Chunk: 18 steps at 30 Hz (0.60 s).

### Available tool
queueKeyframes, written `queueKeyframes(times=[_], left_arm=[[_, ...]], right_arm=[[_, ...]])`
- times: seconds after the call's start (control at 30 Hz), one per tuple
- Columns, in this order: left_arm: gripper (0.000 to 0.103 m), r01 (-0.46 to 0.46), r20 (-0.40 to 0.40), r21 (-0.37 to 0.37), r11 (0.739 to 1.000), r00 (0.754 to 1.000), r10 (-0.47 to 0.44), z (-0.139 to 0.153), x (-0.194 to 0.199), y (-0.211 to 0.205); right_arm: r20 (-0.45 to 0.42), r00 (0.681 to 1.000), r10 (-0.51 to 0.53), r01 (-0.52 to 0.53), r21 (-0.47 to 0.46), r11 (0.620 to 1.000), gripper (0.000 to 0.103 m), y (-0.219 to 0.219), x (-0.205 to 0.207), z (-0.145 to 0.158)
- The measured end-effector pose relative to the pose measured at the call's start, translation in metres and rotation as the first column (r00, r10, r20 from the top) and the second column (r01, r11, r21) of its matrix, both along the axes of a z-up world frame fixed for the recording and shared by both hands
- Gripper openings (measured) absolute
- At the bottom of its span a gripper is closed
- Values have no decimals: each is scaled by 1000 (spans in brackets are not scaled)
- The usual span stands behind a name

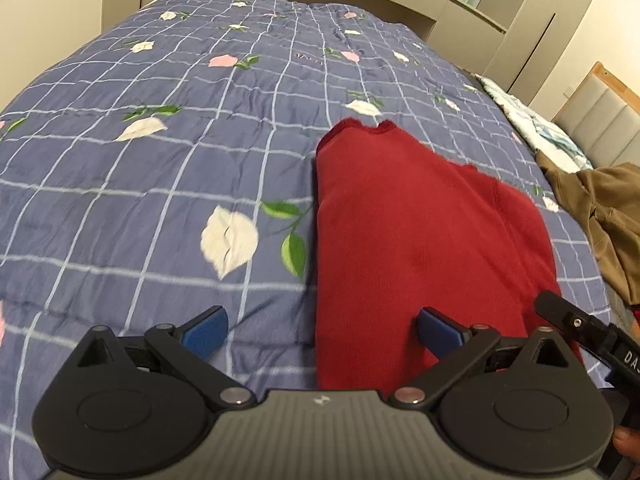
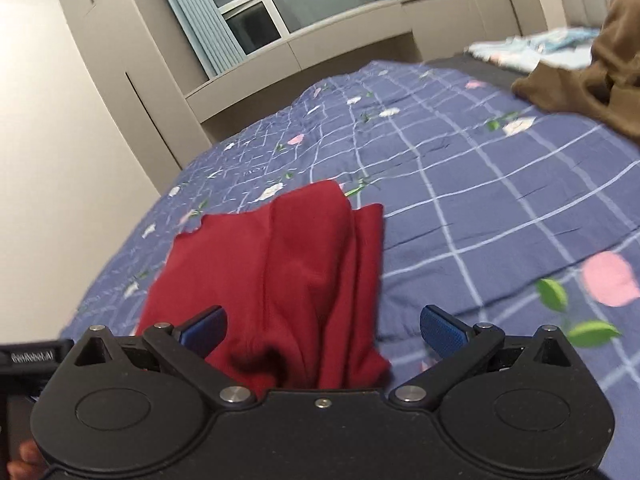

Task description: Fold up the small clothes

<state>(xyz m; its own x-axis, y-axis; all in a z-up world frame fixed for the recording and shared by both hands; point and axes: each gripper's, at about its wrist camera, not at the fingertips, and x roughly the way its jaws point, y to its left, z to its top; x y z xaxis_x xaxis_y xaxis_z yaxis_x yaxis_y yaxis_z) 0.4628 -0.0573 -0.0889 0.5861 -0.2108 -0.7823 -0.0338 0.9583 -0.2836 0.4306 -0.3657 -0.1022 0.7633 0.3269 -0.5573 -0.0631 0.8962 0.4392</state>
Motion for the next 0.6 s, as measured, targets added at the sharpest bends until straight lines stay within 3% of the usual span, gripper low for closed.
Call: queueKeyframes(times=[0.07, 0.13, 0.23, 0.27, 0.3, 0.47, 0.6], left_arm=[[102, 3, -10, -12, 1000, 1000, -3, -2, 8, 0], [94, 11, -24, -36, 999, 1000, -11, -3, 13, 0], [71, 39, -29, -90, 995, 999, -42, -2, 16, -1], [59, 48, -30, -105, 993, 998, -52, -1, 16, -2], [56, 58, -34, -119, 991, 997, -63, -1, 17, -3], [31, 55, -38, -91, 994, 998, -59, 8, 17, -8], [23, 87, 6, -48, 995, 996, -86, 28, 10, -14]], right_arm=[[-58, 998, 4, -3, 29, 1000, 101, 0, 12, -6], [-64, 998, -5, 8, 35, 999, 99, 3, 12, -9], [-56, 998, -10, 14, 62, 998, 83, 5, 6, -7], [-56, 998, -14, 18, 74, 997, 76, 6, 4, -7], [-57, 998, -15, 20, 84, 996, 73, 6, 1, -6], [-55, 998, -43, 49, 124, 991, 41, 10, -5, 1], [-7, 999, -44, 45, 108, 993, 33, 18, -12, 20]])
